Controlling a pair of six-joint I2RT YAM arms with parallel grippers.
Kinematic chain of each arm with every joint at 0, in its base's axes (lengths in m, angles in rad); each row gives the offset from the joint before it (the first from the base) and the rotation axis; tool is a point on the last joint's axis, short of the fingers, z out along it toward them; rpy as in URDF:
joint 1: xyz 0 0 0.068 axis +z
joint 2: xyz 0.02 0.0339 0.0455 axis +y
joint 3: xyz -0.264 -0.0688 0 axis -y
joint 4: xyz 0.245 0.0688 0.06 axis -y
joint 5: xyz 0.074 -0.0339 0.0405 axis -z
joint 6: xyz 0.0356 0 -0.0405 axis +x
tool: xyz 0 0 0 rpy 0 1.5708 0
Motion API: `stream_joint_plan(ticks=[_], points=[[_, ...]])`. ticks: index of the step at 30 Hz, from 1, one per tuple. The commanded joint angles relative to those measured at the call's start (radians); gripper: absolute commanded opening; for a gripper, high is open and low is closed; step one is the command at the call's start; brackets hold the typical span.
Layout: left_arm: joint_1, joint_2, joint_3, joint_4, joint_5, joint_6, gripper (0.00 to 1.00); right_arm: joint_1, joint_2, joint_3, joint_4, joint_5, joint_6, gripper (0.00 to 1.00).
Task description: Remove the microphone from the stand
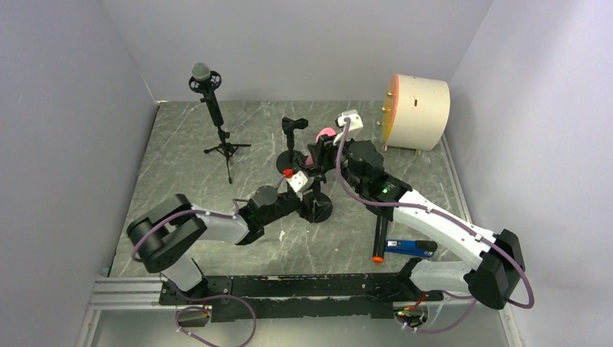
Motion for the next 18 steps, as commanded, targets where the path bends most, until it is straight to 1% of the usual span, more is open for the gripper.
stream_joint_plan(ticks=[1,3,4,5,8,11,13,14,18], points=[[-0.036,0.081,0.052,0.259,-0.162,0.029,0.82,0.000,-0.031,0.018,0.037,-0.030,0.025,0.12],[-0.045,0.098,0.062,0.256,-0.210,0.043,0.77,0.000,-0.036,0.014,0.036,-0.027,0.026,0.12],[-0.048,0.098,0.069,0.240,-0.223,0.052,0.72,0.000,-0.039,0.010,0.038,-0.027,0.028,0.12],[-0.051,0.095,0.075,0.219,-0.237,0.061,0.66,0.000,-0.041,0.005,0.038,-0.027,0.029,0.12],[-0.061,0.081,0.072,0.172,-0.294,0.082,0.46,-0.001,-0.046,-0.001,0.032,-0.026,0.032,0.12],[-0.062,0.065,0.061,0.134,-0.309,0.091,0.31,-0.001,-0.051,-0.001,0.022,-0.017,0.026,0.12],[-0.062,0.051,0.066,0.084,-0.301,0.100,0.24,-0.001,-0.055,0.005,0.018,-0.010,0.023,0.12],[-0.062,0.046,0.067,0.063,-0.298,0.104,0.23,-0.001,-0.055,0.010,0.015,-0.009,0.020,0.12],[-0.062,0.036,0.064,0.037,-0.289,0.117,0.20,-0.003,-0.055,0.034,-0.006,-0.007,0.005,0.12]])
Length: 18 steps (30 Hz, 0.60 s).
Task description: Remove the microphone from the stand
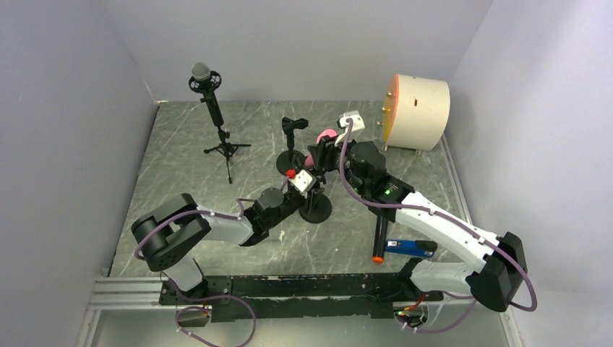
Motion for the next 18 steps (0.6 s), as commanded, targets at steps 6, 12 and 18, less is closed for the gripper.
stream_joint_plan(ticks=[6,12,18], points=[[-0.002,-0.048,0.028,-0.075,0.008,0.040,0.18,-0.001,-0.063,0.099,-0.046,0.008,-0.049,0.09],[-0.003,-0.056,0.012,-0.070,0.025,0.035,0.18,-0.001,-0.136,0.168,-0.162,0.018,-0.131,0.06],[-0.003,-0.065,0.042,-0.150,0.063,0.037,0.20,-0.002,-0.208,0.167,-0.241,0.085,-0.164,0.02]])
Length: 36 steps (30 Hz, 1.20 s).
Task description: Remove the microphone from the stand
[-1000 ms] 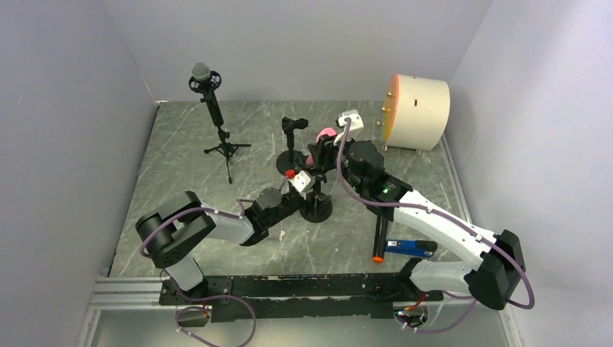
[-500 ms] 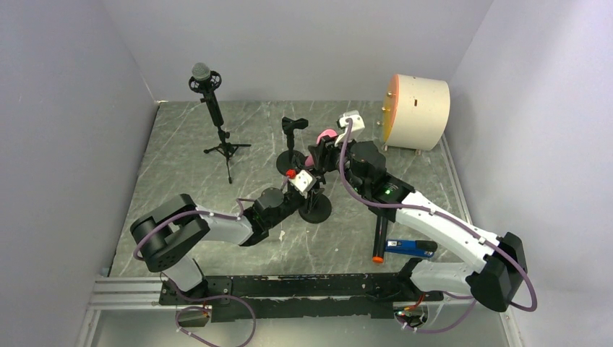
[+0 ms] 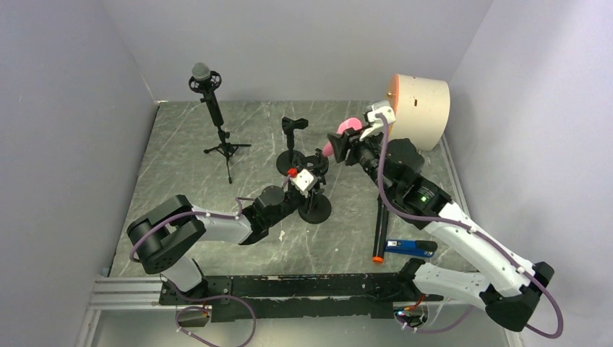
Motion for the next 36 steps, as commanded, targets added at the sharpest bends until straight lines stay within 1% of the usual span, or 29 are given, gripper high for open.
stream_joint_plan(ticks=[1,3,6,10,12,14,16,17,19,21,24,27,31,36], points=[[-0.003,-0.031,0.033,-0.070,0.044,0.030,0.21,-0.002,-0.061,0.015,-0.043,0.069,-0.049,0.02],[-0.003,-0.031,0.030,-0.061,0.047,0.024,0.21,-0.002,-0.075,0.007,-0.038,0.073,-0.054,0.02],[-0.003,-0.038,0.028,-0.064,0.050,0.020,0.22,-0.003,-0.077,0.029,-0.078,0.105,-0.053,0.01],[-0.003,-0.052,0.036,-0.117,0.039,0.025,0.25,-0.006,-0.085,0.032,-0.148,0.208,-0.055,0.01],[-0.003,-0.060,0.047,-0.158,0.028,0.015,0.27,-0.021,-0.103,-0.012,-0.162,0.278,-0.053,0.01],[-0.003,-0.065,0.053,-0.179,0.029,0.009,0.34,-0.072,-0.119,-0.058,-0.189,0.282,-0.009,0.01],[-0.003,-0.067,0.054,-0.184,0.035,0.005,0.44,-0.167,-0.119,-0.080,-0.268,0.183,0.071,0.00],[-0.003,-0.069,0.056,-0.190,0.034,0.002,0.50,-0.224,-0.118,-0.097,-0.294,0.076,0.108,0.00],[-0.003,-0.077,0.061,-0.211,0.032,-0.006,0.59,-0.312,-0.104,-0.128,-0.337,-0.069,0.148,0.00],[-0.004,-0.088,0.059,-0.219,0.033,-0.012,0.66,-0.358,-0.079,-0.147,-0.383,-0.141,0.183,0.00],[-0.003,-0.104,0.055,-0.238,0.044,-0.009,0.73,-0.386,-0.050,-0.178,-0.417,-0.218,0.223,0.00],[-0.003,-0.120,0.052,-0.276,0.037,-0.003,0.76,-0.410,0.009,-0.161,-0.471,-0.306,0.219,0.00],[-0.003,-0.144,0.032,-0.293,0.043,0.001,0.78,-0.425,0.131,-0.104,-0.580,-0.390,0.203,0.00],[-0.004,-0.154,0.020,-0.325,0.072,0.019,0.80,-0.432,0.162,-0.153,-0.560,-0.478,0.210,0.01]])
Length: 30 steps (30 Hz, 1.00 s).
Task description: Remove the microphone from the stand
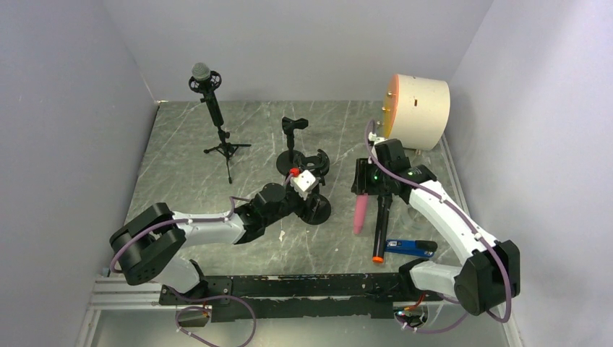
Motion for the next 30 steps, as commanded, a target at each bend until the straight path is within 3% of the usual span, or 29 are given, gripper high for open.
stream_joint_plan(ticks=[1,6,20,30], points=[[-0.004,-0.033,-0.007,-0.034,0.034,0.021,0.80,-0.011,0.005,-0.008,-0.007,-0.136,0.015,0.02],[-0.003,-0.052,-0.053,0.006,0.034,0.006,0.81,-0.022,0.055,-0.077,0.036,-0.091,0.039,0.04],[-0.005,-0.127,-0.086,-0.060,0.033,-0.013,0.82,-0.022,0.056,-0.269,0.224,0.065,0.161,0.31],[-0.007,-0.236,-0.119,-0.130,0.019,0.015,0.82,-0.007,0.054,-0.332,0.286,0.185,0.198,0.37]])
